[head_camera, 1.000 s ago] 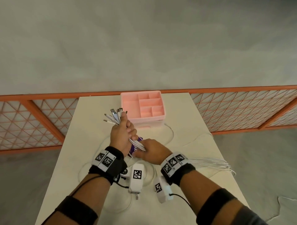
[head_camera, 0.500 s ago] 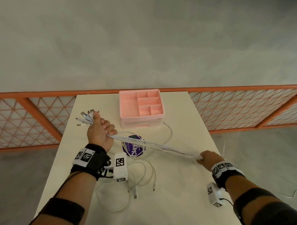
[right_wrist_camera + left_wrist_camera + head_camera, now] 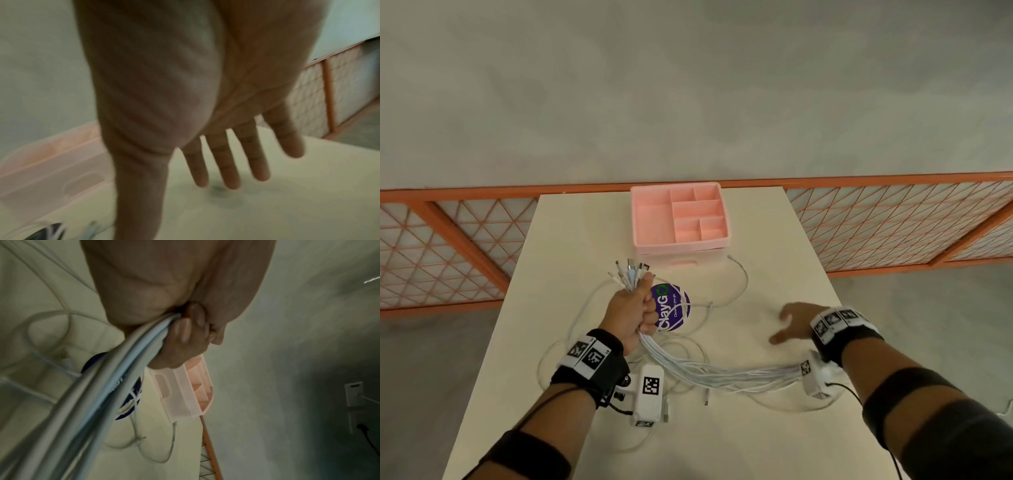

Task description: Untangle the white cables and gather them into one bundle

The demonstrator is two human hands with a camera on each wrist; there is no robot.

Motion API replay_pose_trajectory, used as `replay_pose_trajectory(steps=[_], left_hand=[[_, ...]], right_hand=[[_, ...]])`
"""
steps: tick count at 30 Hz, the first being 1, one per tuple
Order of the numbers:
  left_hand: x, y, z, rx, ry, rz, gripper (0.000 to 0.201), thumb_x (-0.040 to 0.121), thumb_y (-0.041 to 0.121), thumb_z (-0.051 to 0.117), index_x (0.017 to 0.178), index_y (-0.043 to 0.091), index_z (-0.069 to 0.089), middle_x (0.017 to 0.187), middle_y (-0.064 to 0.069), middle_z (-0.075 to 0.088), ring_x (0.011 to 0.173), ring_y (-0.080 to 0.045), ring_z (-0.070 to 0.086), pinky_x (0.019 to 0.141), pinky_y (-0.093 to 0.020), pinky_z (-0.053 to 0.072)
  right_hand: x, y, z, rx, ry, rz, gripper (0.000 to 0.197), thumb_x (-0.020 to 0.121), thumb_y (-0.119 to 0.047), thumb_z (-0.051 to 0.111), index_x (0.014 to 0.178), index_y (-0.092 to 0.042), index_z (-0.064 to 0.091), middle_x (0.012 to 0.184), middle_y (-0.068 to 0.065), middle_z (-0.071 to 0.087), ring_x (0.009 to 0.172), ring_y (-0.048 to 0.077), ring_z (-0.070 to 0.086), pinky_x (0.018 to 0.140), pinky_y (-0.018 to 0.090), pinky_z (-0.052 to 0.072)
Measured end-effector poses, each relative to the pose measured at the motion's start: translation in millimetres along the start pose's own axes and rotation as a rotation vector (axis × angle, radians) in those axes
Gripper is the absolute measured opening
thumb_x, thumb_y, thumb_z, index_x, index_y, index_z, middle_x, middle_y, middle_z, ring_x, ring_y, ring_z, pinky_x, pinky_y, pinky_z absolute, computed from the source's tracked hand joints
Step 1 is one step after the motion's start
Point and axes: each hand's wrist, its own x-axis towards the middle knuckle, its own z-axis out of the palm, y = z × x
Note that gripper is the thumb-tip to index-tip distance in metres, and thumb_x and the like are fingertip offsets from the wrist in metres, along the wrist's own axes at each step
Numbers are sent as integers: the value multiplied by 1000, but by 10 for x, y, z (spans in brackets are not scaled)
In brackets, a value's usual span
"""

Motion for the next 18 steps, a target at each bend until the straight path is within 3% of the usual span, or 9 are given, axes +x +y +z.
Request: replay_pose_trajectory(steps=[3, 7, 9, 11, 14, 18], left_hand=[[-23, -60, 16, 4, 31, -14, 46, 96, 44, 60, 64, 21, 37, 52, 5, 28, 39, -9, 23, 37, -17, 20], [-15, -76, 8, 10, 53, -31, 48, 97, 44, 59, 62, 21, 36, 52, 5, 28, 38, -9, 22, 37, -17, 19], [-6, -70, -7, 7, 61, -25, 48, 97, 44, 59, 61, 21, 37, 52, 5, 28, 38, -9, 22, 38, -17, 19], [-1, -62, -18, -5, 62, -14, 48, 96, 44, 60, 61, 21, 37, 52, 5, 28, 39, -9, 22, 38, -17, 19], [6, -56, -16, -1, 76, -1, 47, 95, 44, 62, 62, 21, 37, 50, 5, 29, 40, -10, 23, 40, -18, 19], [1, -55, 26, 14, 76, 8, 45, 95, 40, 63, 64, 21, 37, 52, 5, 29, 41, -10, 23, 40, -18, 20]], right_hand=[[279, -427, -52, 92, 117, -154, 60, 92, -42, 64, 144, -23, 42, 147, 5, 46, 131, 24, 47, 107, 34, 35], [600, -773, 188, 58, 122, -202, 60, 99, -36, 50, 153, -32, 24, 156, 8, 29, 138, 30, 39, 114, 36, 32], [660, -854, 322, 51, 146, -166, 51, 100, -38, 45, 149, -34, 30, 149, 11, 32, 126, 34, 49, 107, 40, 39], [664, -895, 419, 83, 206, -147, 38, 101, -36, 42, 136, -21, 45, 136, 15, 45, 109, 34, 56, 93, 36, 45], [635, -842, 537, 113, 271, -70, 30, 97, -25, 49, 121, -8, 56, 125, 15, 59, 108, 32, 61, 86, 31, 49], [536, -681, 589, 331, 292, 28, 25, 91, -10, 54, 115, -7, 54, 113, 15, 62, 99, 33, 62, 78, 32, 49]])
